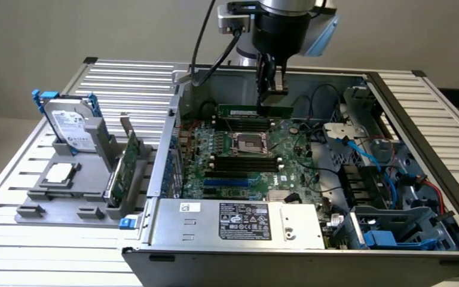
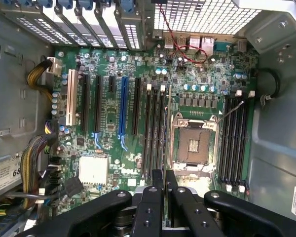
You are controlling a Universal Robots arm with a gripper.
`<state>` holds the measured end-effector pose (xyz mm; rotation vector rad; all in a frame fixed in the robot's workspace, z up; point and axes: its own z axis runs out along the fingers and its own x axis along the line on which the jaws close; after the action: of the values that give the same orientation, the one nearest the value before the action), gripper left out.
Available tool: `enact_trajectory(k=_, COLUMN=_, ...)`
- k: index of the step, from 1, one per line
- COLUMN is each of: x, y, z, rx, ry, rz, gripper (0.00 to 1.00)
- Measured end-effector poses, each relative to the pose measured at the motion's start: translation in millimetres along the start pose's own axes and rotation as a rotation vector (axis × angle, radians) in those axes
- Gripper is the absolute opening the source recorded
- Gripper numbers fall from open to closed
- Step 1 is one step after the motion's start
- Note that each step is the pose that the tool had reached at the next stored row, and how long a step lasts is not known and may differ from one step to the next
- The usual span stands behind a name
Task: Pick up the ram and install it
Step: 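Insert the ram into the slot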
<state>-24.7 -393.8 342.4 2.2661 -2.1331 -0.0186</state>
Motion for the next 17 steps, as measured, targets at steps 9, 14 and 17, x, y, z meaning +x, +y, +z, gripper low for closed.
enact_trajectory(k=9, x=6.4, y=2.0, z=16.6, rx=0.0001, ry=-0.0001, rz=0.0, gripper=0.14)
enact_trajectory(k=14, x=9.9, y=2.0, z=25.6, rx=0.0, ry=0.0, rz=0.0, gripper=0.14)
enact_trajectory(k=17, x=10.6, y=1.9, z=31.2, rx=0.0, ry=0.0001, rz=0.0, gripper=0.14)
